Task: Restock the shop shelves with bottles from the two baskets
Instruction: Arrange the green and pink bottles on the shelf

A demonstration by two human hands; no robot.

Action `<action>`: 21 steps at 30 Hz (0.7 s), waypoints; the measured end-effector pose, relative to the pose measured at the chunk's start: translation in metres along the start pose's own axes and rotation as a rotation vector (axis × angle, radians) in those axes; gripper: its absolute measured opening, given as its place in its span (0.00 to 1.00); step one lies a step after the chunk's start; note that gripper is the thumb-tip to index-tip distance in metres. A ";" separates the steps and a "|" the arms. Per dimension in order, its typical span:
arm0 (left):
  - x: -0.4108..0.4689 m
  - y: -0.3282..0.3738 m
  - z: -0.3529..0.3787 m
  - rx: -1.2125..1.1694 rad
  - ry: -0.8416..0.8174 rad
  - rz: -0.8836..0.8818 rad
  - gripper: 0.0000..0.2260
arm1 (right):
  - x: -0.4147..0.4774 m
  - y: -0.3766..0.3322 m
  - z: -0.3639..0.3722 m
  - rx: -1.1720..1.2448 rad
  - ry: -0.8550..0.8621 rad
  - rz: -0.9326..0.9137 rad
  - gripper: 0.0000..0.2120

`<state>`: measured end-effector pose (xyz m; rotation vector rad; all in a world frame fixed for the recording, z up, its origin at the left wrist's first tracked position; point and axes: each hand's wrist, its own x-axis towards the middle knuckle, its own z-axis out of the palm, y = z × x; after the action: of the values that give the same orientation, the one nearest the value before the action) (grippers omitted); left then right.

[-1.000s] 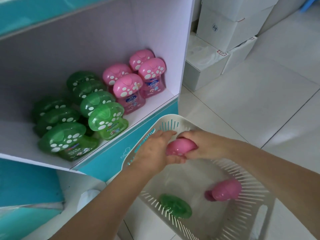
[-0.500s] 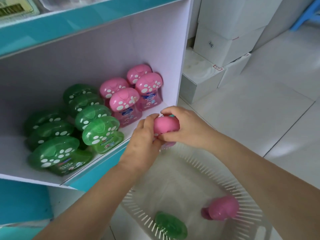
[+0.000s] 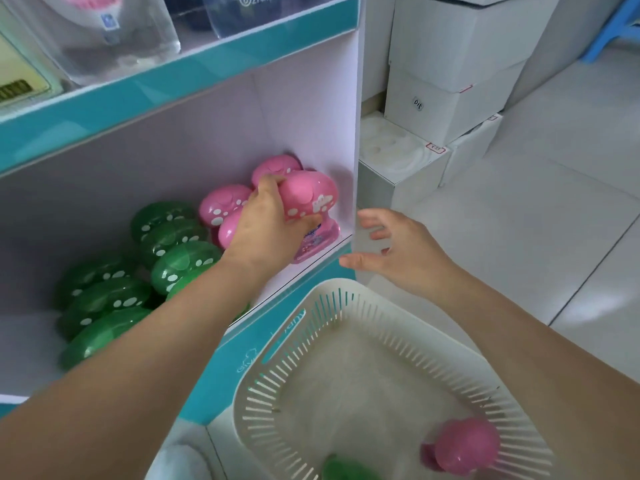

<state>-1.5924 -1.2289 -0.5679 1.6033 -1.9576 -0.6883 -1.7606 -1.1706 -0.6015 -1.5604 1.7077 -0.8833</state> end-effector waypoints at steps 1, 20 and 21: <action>0.004 0.000 0.001 0.037 -0.008 -0.010 0.30 | 0.000 0.001 0.001 0.003 0.006 0.004 0.36; 0.036 -0.018 0.049 0.389 0.061 -0.027 0.31 | 0.002 0.021 0.009 -0.031 0.057 0.059 0.29; 0.038 -0.018 0.050 0.403 0.059 -0.028 0.31 | 0.002 0.022 0.010 -0.032 0.056 0.063 0.29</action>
<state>-1.6198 -1.2658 -0.6142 1.8593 -2.1295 -0.2590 -1.7645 -1.1714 -0.6257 -1.5074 1.8085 -0.8792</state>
